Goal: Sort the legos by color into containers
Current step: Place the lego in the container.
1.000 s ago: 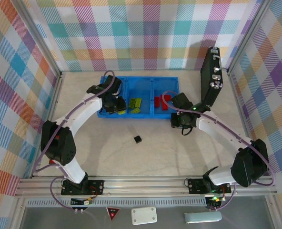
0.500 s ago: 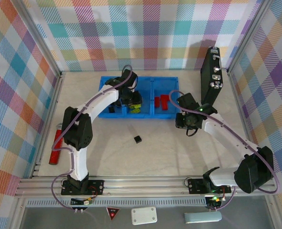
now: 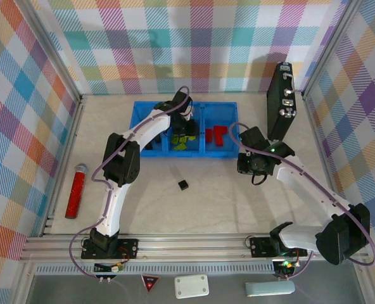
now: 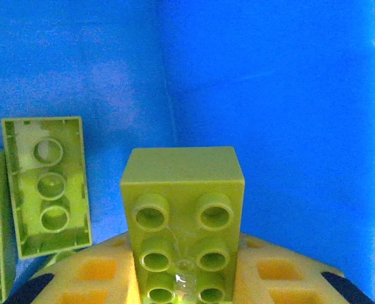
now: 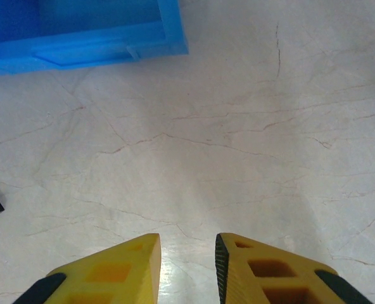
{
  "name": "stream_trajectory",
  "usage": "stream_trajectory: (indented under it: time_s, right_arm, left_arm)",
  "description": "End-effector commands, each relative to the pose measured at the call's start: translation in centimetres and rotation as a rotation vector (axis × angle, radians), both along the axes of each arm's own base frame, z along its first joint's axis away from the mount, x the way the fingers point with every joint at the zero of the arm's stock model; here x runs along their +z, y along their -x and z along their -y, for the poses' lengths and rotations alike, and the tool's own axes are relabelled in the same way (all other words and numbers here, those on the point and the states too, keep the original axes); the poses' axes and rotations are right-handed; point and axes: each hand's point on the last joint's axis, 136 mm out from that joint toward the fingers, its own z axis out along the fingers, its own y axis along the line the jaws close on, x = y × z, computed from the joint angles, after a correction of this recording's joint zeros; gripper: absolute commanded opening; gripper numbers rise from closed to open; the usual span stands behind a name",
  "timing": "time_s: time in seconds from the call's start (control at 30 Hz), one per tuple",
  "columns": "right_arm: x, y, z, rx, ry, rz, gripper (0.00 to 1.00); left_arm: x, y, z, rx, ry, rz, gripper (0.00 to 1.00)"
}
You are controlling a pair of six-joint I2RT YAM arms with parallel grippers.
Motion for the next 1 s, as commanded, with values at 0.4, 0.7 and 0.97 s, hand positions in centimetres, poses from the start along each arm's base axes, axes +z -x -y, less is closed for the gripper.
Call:
stream_trajectory:
  time_s: [0.4,0.7,0.97]
  right_arm:
    - [0.0,0.3,0.4,-0.030,-0.010,-0.008,0.32]
    - [0.1,0.4,0.3,-0.032,-0.019,-0.008,0.32]
    - [0.5,0.5,0.3,-0.035,-0.030,0.003,0.32]
  left_arm:
    - [-2.8,-1.4,-0.9,-0.030,-0.076,-0.007,0.34]
    - [-2.6,-2.1,-0.9,-0.028,-0.086,0.008,0.40]
    - [-1.1,-2.2,-0.6,-0.030,-0.066,0.026,0.45]
